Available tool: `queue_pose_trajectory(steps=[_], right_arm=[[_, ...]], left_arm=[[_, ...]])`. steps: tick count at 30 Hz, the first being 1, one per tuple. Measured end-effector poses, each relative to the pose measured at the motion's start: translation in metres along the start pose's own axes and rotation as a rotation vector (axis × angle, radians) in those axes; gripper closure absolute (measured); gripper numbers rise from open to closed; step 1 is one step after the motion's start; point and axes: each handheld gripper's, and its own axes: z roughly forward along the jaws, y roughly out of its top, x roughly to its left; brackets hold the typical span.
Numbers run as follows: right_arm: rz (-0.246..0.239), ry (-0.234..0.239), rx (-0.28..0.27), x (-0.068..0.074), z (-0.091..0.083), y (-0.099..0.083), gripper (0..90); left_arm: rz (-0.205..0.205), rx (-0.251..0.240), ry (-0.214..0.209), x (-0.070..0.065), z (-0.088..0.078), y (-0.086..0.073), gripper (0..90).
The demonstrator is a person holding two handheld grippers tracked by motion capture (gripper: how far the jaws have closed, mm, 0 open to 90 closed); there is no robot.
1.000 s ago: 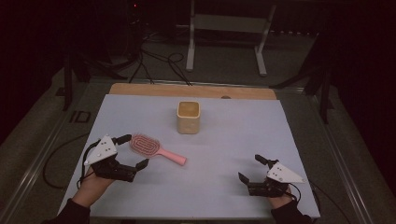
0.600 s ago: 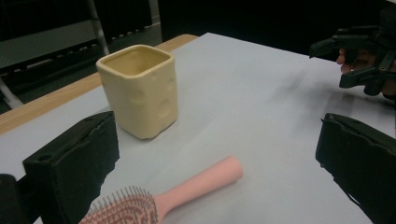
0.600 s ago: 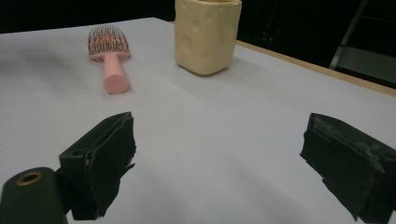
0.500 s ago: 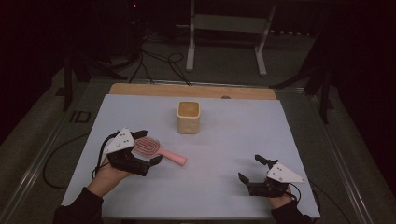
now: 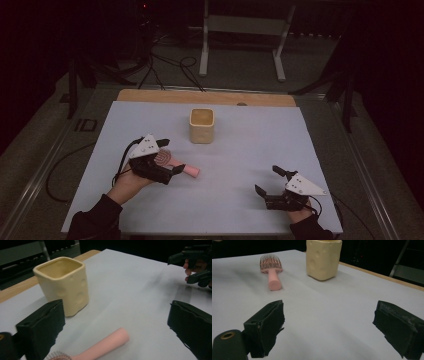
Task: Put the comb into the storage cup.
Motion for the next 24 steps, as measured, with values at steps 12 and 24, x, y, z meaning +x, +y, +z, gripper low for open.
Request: queue_pose_trajectory(steps=[12, 24], right_arm=[[-0.004, 0.009, 0.000, 0.000, 0.001, 0.000, 9.3], [-0.007, 0.010, -0.002, 0.000, 0.001, 0.000, 9.3]], left_arm=[[-0.006, 0.030, -0.053, -0.004, 0.031, -0.005, 16.1], [-0.066, 0.085, -0.036, -0.001, 0.054, -0.014, 40.9]])
